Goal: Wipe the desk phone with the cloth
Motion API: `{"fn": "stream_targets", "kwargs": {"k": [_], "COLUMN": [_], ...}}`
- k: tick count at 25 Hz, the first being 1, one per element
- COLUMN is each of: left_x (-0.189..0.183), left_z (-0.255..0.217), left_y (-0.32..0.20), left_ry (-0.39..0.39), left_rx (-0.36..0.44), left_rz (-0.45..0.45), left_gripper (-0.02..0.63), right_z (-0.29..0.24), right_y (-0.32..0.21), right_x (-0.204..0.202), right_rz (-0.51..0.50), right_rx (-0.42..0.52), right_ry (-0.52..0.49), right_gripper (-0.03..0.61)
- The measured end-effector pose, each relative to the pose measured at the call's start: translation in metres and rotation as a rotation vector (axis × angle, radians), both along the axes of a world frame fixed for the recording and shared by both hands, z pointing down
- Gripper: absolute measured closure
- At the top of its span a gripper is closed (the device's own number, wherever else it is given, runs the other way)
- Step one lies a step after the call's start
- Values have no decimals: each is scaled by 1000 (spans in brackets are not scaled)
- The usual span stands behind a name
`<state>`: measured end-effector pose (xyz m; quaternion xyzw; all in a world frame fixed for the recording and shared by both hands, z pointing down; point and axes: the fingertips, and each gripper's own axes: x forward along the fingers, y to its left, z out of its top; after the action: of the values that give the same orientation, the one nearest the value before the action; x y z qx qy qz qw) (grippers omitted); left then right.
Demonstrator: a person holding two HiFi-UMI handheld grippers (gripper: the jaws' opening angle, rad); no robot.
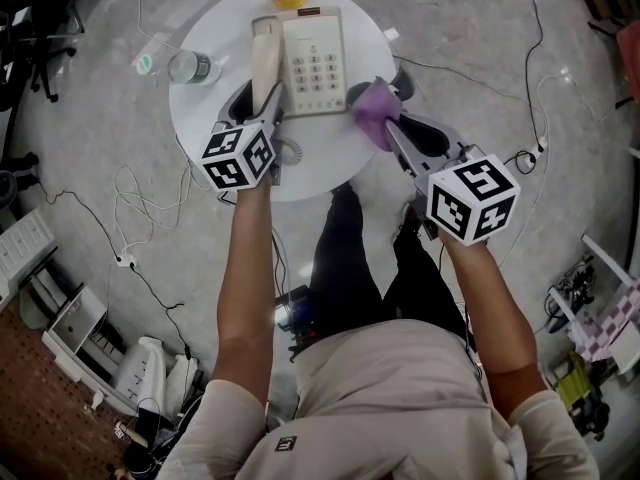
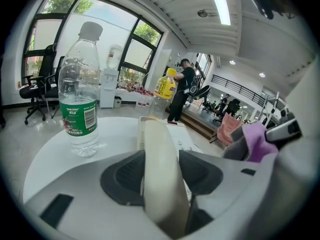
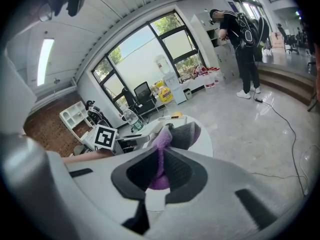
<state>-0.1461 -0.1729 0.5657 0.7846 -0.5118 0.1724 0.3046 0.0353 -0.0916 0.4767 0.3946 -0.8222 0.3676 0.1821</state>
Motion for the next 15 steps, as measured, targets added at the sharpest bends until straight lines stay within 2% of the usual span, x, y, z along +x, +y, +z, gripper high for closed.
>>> {"fn": "stream_targets", "kwargs": {"k": [15], "left_x": [1], "left_z": [13], "left_y": [24], "left_ry": [-18], "left_rx": [-15], "left_rz": [27], "left_gripper": [405], "right_z": [16], "right_y": [22], "right_x": [-11], "right_rz": [-5], "right_rx": [-39], "right_ry": [-7], "right_gripper": [554]}}
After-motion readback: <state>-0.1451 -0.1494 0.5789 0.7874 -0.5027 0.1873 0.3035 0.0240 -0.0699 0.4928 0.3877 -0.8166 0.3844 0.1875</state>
